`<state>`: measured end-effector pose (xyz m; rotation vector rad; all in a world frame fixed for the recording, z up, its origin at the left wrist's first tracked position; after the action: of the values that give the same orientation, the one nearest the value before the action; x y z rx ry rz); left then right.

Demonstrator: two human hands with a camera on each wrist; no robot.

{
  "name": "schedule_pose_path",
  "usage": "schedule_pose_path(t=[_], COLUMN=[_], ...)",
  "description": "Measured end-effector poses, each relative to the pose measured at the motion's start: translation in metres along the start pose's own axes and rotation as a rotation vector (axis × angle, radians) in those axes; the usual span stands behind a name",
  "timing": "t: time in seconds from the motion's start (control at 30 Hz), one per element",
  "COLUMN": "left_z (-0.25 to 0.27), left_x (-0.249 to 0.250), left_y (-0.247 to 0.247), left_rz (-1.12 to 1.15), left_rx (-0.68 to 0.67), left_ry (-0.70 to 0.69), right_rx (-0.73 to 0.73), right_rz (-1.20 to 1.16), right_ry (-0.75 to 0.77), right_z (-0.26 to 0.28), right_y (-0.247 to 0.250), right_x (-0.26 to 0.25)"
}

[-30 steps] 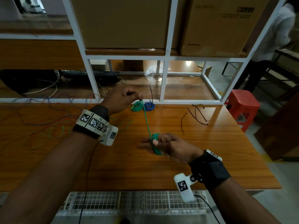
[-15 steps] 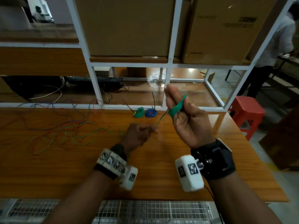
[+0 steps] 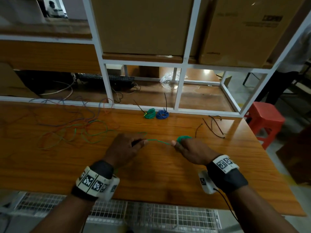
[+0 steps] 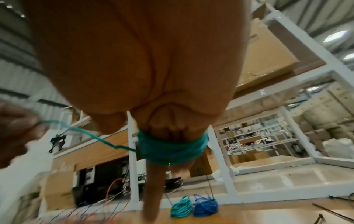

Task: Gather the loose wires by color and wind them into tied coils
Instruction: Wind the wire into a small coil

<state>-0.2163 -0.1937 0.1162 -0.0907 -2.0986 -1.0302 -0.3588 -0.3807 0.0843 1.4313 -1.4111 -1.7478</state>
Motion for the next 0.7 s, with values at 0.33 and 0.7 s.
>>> schedule_pose_path(t=[0.33, 0.7], left_z=[-0.054, -0.021], left_x=[0.033, 0.048], left_y=[0.002, -0.050], left_rz=[0.218, 0.508], left_rx=[-0.066, -0.383], left_ry=[-0.128, 0.121], right_rx=[-0.607, 0.579], right_rz=[-1.141, -0.875], right_ry=[0.323, 0.024], right_z=[0.042, -0.029], right_y=[0.002, 0.088], right_x=[-0.113, -0.069])
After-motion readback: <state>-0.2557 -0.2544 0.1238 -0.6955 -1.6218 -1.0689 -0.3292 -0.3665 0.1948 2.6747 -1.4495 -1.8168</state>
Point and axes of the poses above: each hand's wrist, its own z-axis away from the middle knuckle, its own y-axis out of the back of the hand, x = y × z, the point moved 7 cm from there along -z, towards the middle knuckle, and after that the axes turned 13 degrees about x, right-handed, at the moved point
